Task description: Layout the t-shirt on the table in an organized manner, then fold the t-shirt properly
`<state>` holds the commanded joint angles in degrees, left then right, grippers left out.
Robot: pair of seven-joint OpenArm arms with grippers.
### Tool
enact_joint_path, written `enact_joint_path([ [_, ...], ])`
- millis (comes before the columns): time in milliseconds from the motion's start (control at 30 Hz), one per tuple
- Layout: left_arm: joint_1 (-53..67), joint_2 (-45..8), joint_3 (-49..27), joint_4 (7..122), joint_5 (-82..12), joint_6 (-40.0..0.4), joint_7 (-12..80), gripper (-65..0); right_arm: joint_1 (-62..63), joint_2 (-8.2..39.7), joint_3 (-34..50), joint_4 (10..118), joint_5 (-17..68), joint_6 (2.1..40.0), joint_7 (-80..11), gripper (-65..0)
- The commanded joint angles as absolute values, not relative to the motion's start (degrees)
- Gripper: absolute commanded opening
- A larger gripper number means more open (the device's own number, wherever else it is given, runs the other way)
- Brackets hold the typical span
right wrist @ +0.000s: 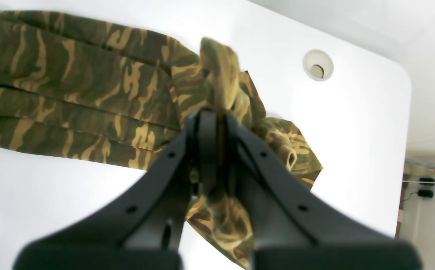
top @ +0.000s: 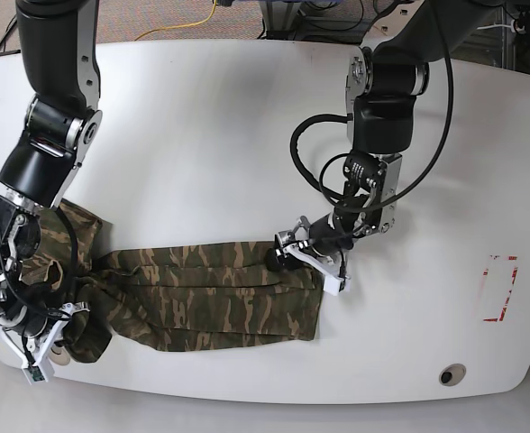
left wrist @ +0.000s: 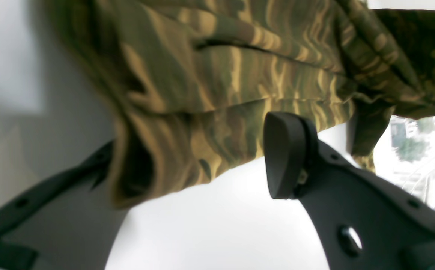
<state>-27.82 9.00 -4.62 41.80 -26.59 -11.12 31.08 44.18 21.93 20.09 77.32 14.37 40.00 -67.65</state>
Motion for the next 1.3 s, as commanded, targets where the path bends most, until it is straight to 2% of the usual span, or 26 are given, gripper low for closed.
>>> enact_joint_path([
  [67, -27.65, 9.00, -4.62, 41.80, -26.59, -10.15, 30.11, -44.9, 44.18, 21.93, 20.09, 77.32, 14.37, 40.00, -67.65, -63.6],
  [100, -27.65, 9.00, -4.62, 41.80, -26.59, -10.07, 29.32, -53.9, 44.18, 21.93, 20.09, 77.32, 14.37, 40.00, -67.65, -63.6],
  [133, -27.65, 9.00, -4.53, 41.80, -26.59, -10.15, 28.97, -59.2, 44.18, 21.93, 20.09, 77.32, 14.37, 40.00, -67.65, -63.6],
  [167, -27.65, 9.00, -4.53, 41.89, -26.59, -10.42, 28.79, -63.6, 44.18, 21.93, 20.09, 77.32, 14.37, 40.00, -67.65, -63.6],
  [200, -27.65, 9.00, -4.53, 41.98, -26.59, -10.77, 28.62, -65.0, 43.82, 21.93, 20.09, 77.32, 14.37, 40.00, -67.65, -63.6],
  [567, -27.56, 9.00, -7.34, 42.51, -26.68, -10.95, 28.35, -65.0, 43.03, 21.85, 20.18, 77.41, 14.37, 40.00, -67.65, -63.6],
  [733, -27.30, 9.00, -7.69, 46.73, -26.68, -10.95, 28.79, -65.0, 43.03, 21.85, 20.18, 77.41, 14.37, 40.00, -67.65, -63.6],
  [900, -24.31, 8.04, -7.69, 54.90, -26.68, -10.95, 32.92, -65.0, 42.68, 21.85, 20.18, 79.16, 14.46, 40.00, -68.53, -63.6],
  [1067, -21.05, 5.67, -7.69, 65.98, -28.44, -10.95, 37.41, -65.0, 40.40, 21.67, 20.18, 86.02, 14.46, 40.00, -72.57, -63.6],
  [1300, -16.66, -1.71, -7.69, 81.54, -35.47, -10.95, 43.03, -65.0, 34.33, 18.07, 24.04, 94.02, 13.85, 40.00, -76.35, -63.6],
])
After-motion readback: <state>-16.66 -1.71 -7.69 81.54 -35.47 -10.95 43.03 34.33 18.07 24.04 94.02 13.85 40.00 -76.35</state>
